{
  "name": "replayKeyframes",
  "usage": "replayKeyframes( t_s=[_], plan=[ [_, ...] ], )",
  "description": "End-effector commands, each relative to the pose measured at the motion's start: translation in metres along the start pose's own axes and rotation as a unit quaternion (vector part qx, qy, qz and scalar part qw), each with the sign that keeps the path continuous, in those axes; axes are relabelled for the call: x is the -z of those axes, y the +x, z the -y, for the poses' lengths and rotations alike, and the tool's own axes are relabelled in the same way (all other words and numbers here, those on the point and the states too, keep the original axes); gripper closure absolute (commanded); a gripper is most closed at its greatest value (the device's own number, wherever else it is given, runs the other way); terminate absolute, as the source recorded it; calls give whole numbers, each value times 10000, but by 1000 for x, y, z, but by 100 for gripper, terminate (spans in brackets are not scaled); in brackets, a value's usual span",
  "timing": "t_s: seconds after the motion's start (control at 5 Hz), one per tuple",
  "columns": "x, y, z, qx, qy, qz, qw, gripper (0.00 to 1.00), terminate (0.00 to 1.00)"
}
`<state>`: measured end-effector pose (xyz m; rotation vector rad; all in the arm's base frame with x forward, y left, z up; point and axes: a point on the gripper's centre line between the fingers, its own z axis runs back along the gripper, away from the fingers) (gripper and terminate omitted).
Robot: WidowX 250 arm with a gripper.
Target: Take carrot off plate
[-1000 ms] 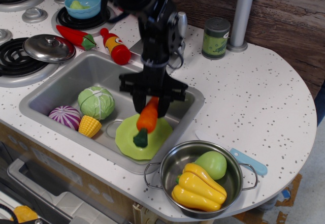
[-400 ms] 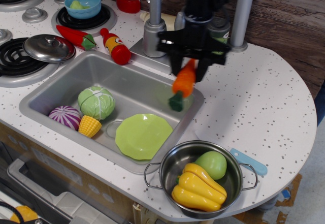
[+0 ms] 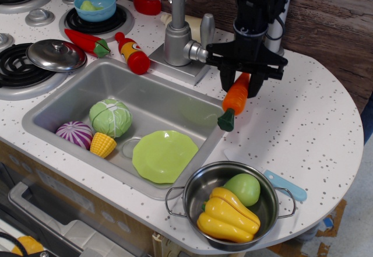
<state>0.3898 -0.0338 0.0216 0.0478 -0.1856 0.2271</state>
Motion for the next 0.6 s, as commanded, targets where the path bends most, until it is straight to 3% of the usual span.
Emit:
replayKeyframes(
  t_s=[0.0,0.2,0.4],
  plan=[
    [-7,11,10,-14,-230,492,9985,0,0],
    [-7,11,10,-14,-230,492,9985,0,0],
    [-7,11,10,-14,-230,492,9985,0,100]
  ],
)
